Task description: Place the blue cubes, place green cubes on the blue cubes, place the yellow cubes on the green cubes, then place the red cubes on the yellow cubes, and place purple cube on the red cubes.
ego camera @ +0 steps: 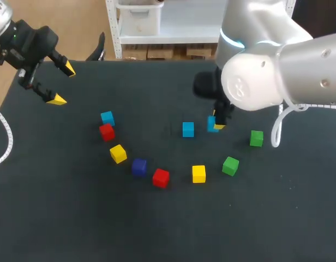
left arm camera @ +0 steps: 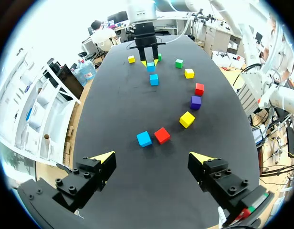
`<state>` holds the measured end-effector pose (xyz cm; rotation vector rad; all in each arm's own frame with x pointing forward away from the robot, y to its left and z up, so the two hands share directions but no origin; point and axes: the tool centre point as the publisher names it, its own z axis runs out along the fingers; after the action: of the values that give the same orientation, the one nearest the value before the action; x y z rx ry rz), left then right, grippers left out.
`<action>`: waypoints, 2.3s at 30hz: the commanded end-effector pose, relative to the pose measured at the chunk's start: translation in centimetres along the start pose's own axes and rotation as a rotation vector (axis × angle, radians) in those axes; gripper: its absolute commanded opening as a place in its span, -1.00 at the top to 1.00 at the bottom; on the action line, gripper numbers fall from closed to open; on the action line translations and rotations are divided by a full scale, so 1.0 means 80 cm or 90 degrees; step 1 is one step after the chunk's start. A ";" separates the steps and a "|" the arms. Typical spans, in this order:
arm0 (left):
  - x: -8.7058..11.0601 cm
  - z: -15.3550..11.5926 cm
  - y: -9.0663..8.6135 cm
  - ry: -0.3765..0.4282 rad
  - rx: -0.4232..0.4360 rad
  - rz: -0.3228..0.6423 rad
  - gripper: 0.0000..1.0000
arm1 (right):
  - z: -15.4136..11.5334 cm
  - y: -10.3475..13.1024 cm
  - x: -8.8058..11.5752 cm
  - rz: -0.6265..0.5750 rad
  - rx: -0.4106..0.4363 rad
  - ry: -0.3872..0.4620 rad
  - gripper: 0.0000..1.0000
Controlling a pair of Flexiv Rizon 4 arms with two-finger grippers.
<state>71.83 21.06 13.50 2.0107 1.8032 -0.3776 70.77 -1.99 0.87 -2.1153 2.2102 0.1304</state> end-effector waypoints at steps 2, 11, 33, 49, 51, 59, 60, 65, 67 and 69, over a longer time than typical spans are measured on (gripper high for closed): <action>0.001 0.000 -0.001 -0.001 -0.001 0.002 -1.00 | 0.002 0.010 -0.010 -0.007 0.006 0.007 1.00; 0.001 0.000 -0.001 -0.001 -0.001 0.002 -1.00 | 0.004 0.015 -0.018 -0.027 0.015 0.020 1.00; 0.001 0.000 -0.001 -0.001 -0.001 0.002 -1.00 | 0.011 0.014 -0.024 -0.028 0.015 0.025 1.00; 0.001 0.000 -0.001 -0.001 -0.001 0.002 -1.00 | 0.014 0.011 -0.023 -0.026 0.014 0.029 1.00; 0.001 0.000 -0.001 -0.001 -0.001 0.002 -1.00 | 0.014 0.011 -0.024 -0.026 0.013 0.028 1.00; 0.001 0.000 -0.001 -0.001 -0.001 0.002 -1.00 | 0.015 0.011 -0.025 -0.026 0.011 0.025 1.00; 0.001 0.000 -0.001 -0.001 -0.001 0.002 -1.00 | 0.015 0.011 -0.024 -0.026 0.011 0.025 1.00; 0.001 0.000 -0.001 -0.001 -0.001 0.002 -1.00 | 0.017 0.010 -0.024 -0.025 0.010 0.025 1.00; 0.001 0.000 -0.001 -0.001 -0.001 0.002 -1.00 | 0.017 0.010 -0.024 -0.025 0.010 0.025 1.00; 0.001 0.000 -0.001 -0.001 -0.001 0.002 -1.00 | 0.017 0.009 -0.023 -0.024 0.010 0.024 1.00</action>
<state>71.83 21.06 13.50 2.0107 1.8032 -0.3776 69.96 0.06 -0.21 -2.1670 2.1823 0.0655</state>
